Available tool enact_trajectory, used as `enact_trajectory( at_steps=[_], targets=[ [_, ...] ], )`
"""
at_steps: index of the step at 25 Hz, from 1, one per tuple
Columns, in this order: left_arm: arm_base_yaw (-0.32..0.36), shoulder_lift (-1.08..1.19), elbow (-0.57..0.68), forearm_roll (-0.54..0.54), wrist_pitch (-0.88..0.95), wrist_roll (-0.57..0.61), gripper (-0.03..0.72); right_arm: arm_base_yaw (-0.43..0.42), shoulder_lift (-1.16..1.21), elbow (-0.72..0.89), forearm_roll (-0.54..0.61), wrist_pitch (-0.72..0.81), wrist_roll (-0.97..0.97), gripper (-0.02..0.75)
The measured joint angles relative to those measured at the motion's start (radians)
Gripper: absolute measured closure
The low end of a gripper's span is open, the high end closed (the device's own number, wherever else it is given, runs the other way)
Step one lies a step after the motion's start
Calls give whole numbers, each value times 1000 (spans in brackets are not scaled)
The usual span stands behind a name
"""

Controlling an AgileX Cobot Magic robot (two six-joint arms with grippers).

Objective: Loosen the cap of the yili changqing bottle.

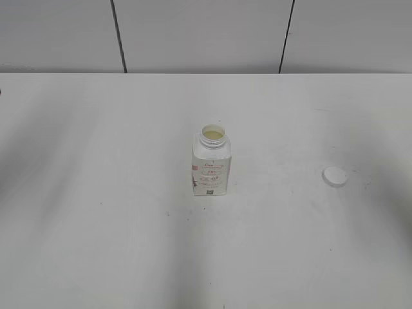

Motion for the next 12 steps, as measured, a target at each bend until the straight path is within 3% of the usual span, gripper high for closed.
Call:
enact_trajectory(
  at_steps=[12],
  targets=[
    [0, -486, 232, 24, 2, 0, 148, 0, -489, 123, 0, 2, 1, 153]
  ],
)
